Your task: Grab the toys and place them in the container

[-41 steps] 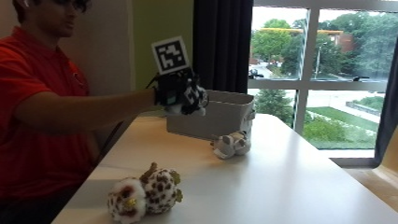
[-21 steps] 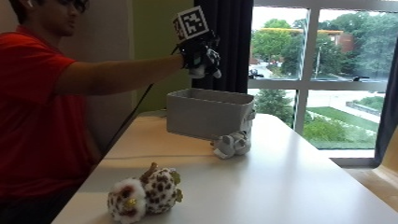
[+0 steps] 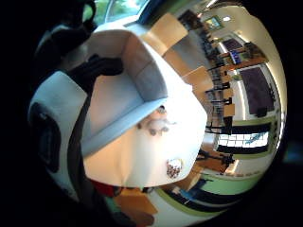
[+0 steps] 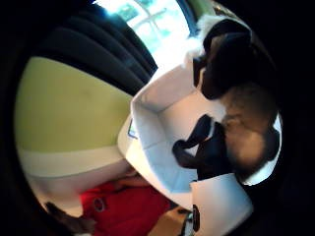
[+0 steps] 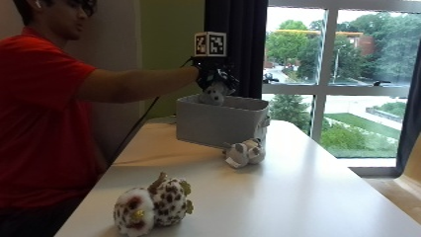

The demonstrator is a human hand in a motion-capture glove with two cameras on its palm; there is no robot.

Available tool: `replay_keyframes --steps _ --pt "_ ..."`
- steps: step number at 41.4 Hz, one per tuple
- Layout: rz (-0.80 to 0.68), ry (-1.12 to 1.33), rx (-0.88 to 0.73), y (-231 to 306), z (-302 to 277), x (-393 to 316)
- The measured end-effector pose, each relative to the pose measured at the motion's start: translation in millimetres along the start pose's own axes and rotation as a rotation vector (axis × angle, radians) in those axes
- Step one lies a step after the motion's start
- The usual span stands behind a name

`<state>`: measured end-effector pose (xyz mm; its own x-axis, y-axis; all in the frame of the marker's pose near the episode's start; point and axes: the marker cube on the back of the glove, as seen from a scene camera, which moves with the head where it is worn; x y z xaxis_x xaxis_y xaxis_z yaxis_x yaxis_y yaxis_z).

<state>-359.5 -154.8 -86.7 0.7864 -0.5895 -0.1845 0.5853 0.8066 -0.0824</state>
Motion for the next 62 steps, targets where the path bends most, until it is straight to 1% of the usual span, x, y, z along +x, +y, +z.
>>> replay_keyframes --steps 3,7,12,20,29,34,37,42,51,62 --pt "-0.021 -0.032 -0.059 8 7 5" --pt "-0.035 -0.077 -0.077 21 12 16" --pt "-0.020 -0.109 -0.051 37 10 31" --pt "0.055 -0.088 -0.014 79 11 70" --pt "0.179 -0.030 -0.016 137 21 125" --pt "0.226 -0.043 -0.072 179 31 163" --pt "0.280 -0.043 -0.108 200 38 183" --pt "0.368 -0.049 -0.110 239 52 216" --pt "0.646 0.088 -0.160 317 93 287" --pt "0.716 -0.002 -0.181 377 124 315"
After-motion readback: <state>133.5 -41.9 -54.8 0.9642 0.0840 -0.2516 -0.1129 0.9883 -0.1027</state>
